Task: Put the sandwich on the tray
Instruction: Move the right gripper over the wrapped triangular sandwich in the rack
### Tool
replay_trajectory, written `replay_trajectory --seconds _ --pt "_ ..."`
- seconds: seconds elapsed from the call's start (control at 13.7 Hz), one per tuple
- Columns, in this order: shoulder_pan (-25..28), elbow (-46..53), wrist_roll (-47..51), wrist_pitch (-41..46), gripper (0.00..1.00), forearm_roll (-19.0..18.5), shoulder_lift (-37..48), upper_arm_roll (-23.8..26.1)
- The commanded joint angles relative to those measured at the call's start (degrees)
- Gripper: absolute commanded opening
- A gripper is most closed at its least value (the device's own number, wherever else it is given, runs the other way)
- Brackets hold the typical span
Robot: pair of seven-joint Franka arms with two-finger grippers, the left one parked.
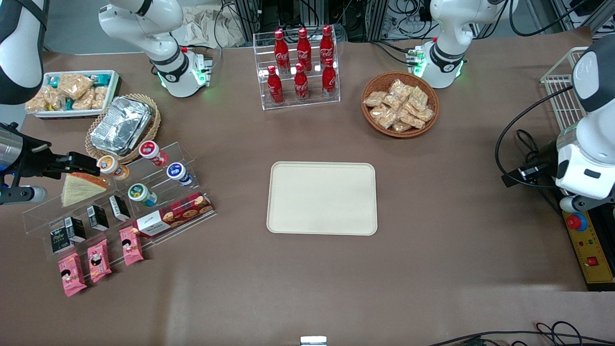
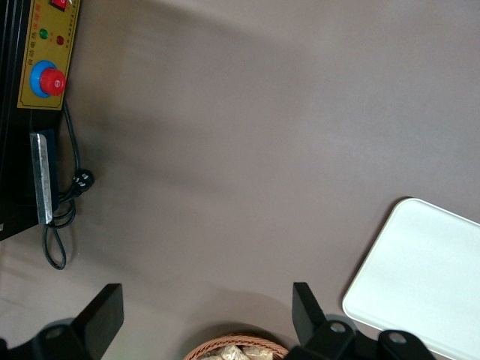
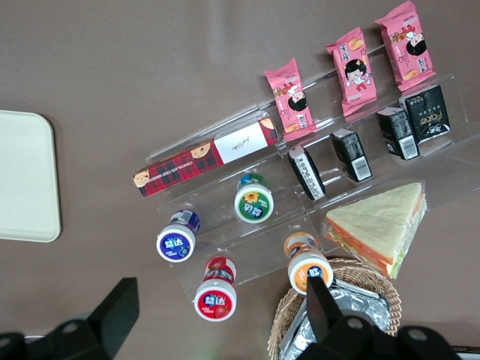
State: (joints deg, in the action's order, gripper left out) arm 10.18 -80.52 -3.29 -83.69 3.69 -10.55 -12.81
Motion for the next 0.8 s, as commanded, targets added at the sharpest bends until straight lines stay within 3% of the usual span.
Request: replay_trajectory --seconds 0.0,0.73 --pt "-0.33 0.36 0.39 0.72 0.99 1.84 0.35 -0.02" --pt "-1.38 0.54 0.92 2.38 0.99 2.02 2.46 -1.94"
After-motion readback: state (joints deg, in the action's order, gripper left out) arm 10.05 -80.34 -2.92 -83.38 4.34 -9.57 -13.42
